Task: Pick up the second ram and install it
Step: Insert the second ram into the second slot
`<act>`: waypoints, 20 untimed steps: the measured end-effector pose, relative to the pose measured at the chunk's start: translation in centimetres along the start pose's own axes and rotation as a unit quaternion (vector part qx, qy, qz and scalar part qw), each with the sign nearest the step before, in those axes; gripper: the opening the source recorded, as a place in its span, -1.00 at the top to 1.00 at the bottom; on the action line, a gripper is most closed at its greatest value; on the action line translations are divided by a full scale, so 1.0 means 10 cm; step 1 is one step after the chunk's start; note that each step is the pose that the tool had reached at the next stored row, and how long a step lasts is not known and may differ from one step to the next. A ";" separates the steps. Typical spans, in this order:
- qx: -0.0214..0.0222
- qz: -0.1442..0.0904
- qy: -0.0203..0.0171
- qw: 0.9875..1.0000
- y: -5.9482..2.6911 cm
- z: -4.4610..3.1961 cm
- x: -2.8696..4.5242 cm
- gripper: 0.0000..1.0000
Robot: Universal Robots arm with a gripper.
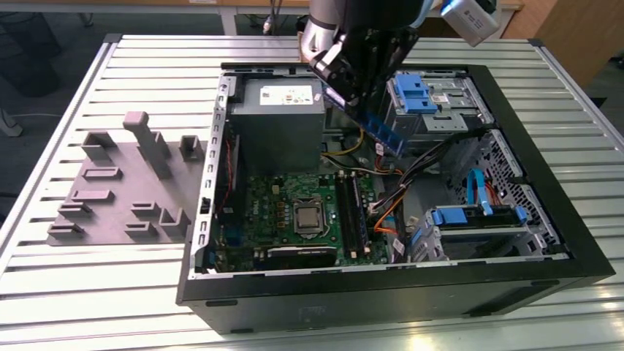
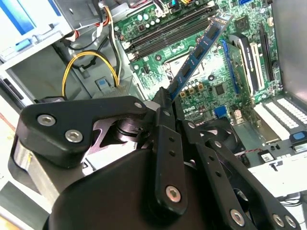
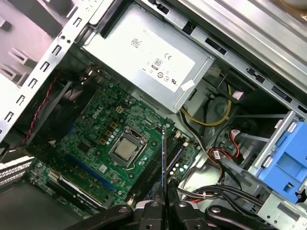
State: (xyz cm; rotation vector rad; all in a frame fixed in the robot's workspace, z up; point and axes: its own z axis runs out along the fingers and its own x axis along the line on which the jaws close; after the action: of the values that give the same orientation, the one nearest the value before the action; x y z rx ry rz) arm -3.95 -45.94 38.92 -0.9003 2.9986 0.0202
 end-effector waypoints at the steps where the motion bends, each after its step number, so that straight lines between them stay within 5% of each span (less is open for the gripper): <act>1: 0.000 0.004 0.000 1.000 0.000 0.000 -0.001 0.73; 12: 0.002 0.042 0.001 0.999 -0.002 0.003 -0.003 0.73; 20: 0.004 0.074 0.001 0.997 -0.003 0.004 -0.005 0.73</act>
State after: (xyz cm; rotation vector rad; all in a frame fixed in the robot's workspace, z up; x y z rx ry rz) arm -3.89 -45.94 38.88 -0.6757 3.0584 0.0077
